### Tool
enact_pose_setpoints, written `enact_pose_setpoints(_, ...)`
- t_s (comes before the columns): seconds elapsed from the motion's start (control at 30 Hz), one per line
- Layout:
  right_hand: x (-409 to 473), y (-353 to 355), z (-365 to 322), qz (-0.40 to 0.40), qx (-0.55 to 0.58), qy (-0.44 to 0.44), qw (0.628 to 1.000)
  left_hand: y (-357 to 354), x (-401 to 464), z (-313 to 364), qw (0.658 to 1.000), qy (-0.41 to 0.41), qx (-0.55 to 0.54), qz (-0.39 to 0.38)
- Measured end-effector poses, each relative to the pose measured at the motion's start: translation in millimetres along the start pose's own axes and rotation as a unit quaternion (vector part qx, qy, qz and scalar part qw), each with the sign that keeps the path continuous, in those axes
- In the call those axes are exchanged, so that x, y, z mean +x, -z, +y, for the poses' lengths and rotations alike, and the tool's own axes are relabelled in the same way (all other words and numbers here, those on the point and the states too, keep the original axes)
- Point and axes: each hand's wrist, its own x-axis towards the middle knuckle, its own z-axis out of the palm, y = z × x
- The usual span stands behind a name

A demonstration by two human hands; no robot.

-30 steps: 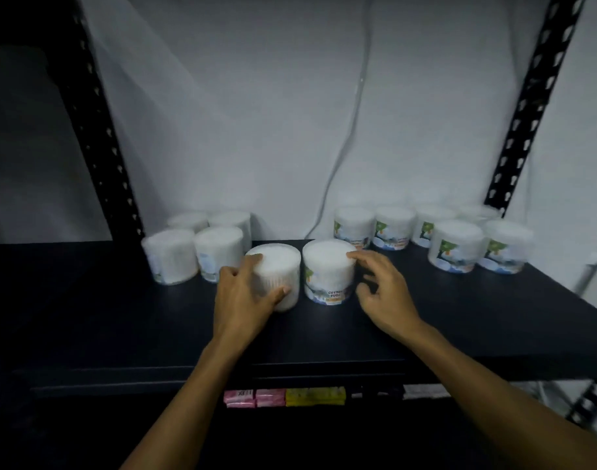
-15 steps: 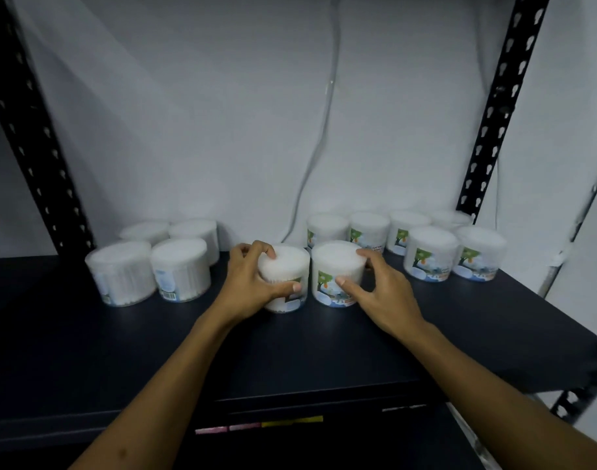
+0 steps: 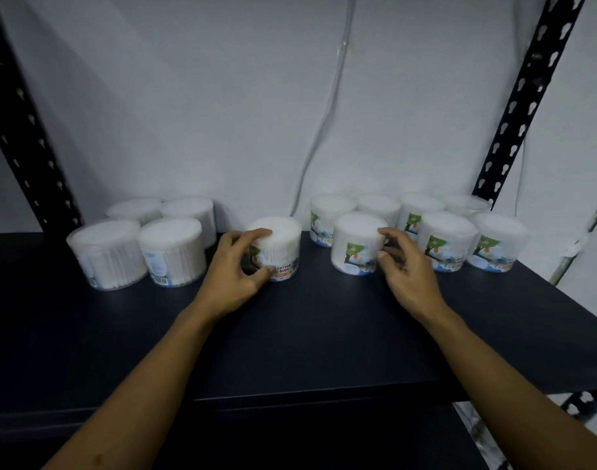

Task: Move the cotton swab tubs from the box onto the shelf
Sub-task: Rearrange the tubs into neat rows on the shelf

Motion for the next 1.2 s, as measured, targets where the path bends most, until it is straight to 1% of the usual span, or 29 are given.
enact_pose_setpoints(0.13,-1.0,-0.6,-2.4,0.016,0.031,0.007,0.999,-0.1,1.1,0.4,0.999,-0.002,-0.028,-0.017)
enact_pose_setpoints(0.23,-2.5,1.4,0.0,0.026,0.008,0.027,0.999,0.9,-1.6,5.4,0.999,-0.003,-0.024,-0.033)
enact_pose_setpoints(0.4,-4.1,2.6,-1.5,0.055,-0.013,0.067,0.996,2.9,-6.3,14.3,0.999,0.001,-0.025,-0.021)
enact_pose_setpoints(0.47,-6.5,1.0,-2.9,0.033,-0.028,0.086,0.995,2.9,-7.7,15.4,0.999,0.007,-0.029,-0.019)
enact_pose_setpoints(0.53,-8.1,-0.6,-1.5,0.001,-0.064,0.085,0.994,3.0,-8.5,17.1,0.999,0.011,-0.029,-0.019)
enact_pose_setpoints(0.57,-8.3,-1.2,-0.3,-0.003,-0.081,0.085,0.993,2.7,-8.7,17.9,0.999,0.012,-0.030,-0.018)
enact_pose_setpoints(0.6,-8.3,-1.4,-0.1,0.005,-0.093,0.084,0.992,2.1,-9.1,19.3,0.999,0.013,-0.033,-0.016)
enact_pose_setpoints(0.73,-7.9,-0.1,-5.3,0.082,-0.149,0.082,0.982,-6.1,-8.6,25.6,0.999,0.013,-0.036,0.002)
enact_pose_setpoints(0.87,-6.5,5.1,-3.7,0.112,-0.204,0.072,0.970,-21.1,-5.5,33.2,0.999,0.000,-0.036,-0.009)
enact_pose_setpoints(0.93,-6.6,8.2,-3.7,0.121,-0.192,0.064,0.972,-31.5,-3.5,39.7,0.999,-0.008,-0.039,-0.021)
enact_pose_setpoints(1.07,-9.3,10.6,-5.5,0.130,-0.129,0.037,0.982,-54.5,2.8,54.5,0.998,-0.009,-0.057,-0.035)
enact_pose_setpoints(1.2,-8.7,13.0,-1.9,0.142,-0.153,0.050,0.977,-69.0,12.7,63.1,0.995,-0.001,-0.091,-0.033)
